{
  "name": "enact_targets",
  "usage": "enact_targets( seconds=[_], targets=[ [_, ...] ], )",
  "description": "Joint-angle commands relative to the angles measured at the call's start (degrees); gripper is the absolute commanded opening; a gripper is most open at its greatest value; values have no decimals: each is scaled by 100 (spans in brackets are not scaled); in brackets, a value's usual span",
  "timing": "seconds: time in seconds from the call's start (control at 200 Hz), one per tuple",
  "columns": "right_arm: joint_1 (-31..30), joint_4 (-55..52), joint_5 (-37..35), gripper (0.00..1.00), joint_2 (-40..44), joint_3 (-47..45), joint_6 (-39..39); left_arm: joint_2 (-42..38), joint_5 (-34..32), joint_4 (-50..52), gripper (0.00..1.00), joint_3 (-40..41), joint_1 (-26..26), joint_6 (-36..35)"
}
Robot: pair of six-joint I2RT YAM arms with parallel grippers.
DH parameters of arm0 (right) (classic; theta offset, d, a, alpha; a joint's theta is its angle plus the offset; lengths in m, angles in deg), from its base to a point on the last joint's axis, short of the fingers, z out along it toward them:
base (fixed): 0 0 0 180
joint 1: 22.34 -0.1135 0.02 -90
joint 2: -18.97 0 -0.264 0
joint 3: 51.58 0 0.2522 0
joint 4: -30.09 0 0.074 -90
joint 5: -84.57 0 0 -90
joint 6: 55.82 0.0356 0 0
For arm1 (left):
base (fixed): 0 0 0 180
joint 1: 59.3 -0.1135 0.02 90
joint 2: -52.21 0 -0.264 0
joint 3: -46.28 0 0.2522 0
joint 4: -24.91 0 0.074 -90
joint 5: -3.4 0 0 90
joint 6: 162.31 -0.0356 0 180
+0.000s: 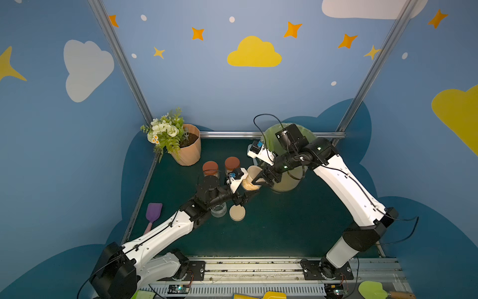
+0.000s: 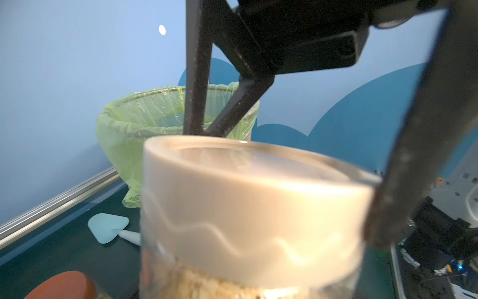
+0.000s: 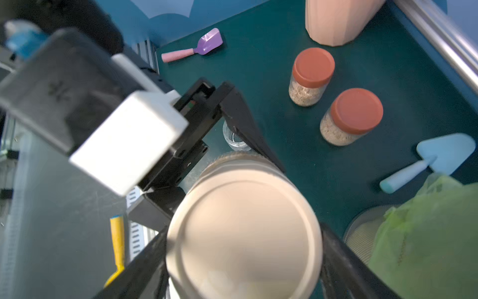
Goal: Empty expired oatmeal from jars
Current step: Unscrew the lid from the jar.
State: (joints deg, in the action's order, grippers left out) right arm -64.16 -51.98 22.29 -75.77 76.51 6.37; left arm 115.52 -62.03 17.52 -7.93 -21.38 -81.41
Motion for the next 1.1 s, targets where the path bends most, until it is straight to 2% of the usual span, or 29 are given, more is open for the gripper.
enact_targets(
  seconds=[0.0,0.065,0.215,0.37,0.566,0.771,0.911,1.021,1.096],
  targets=[
    [-65,-259,21,68,-49,-106,-1643,-296,297,-954,3,-141,-65,387],
    [-24,-478,38,69,-199,146,-1880,-305,328,-935,3,-124,-65,392],
    [8,-1149,-121,79,-633,837,-2175,-282,311,-1049,3,-77,-73,441],
    [41,-1173,-309,85,-680,894,-2260,-277,268,-1123,3,0,-95,401],
    [198,-787,-359,94,-362,526,-2236,-306,181,-1196,3,141,-202,399],
    [404,-126,-486,95,80,35,-2006,-243,200,-1230,3,190,-259,418],
    [615,472,-298,95,507,-417,-1789,-232,189,-1201,3,168,-268,401],
    [717,937,-160,95,917,-868,-1394,-253,16,-1190,3,130,-275,334],
    [752,1404,-370,95,1199,-1164,-696,-271,-103,-1119,3,93,-271,242]
  ],
)
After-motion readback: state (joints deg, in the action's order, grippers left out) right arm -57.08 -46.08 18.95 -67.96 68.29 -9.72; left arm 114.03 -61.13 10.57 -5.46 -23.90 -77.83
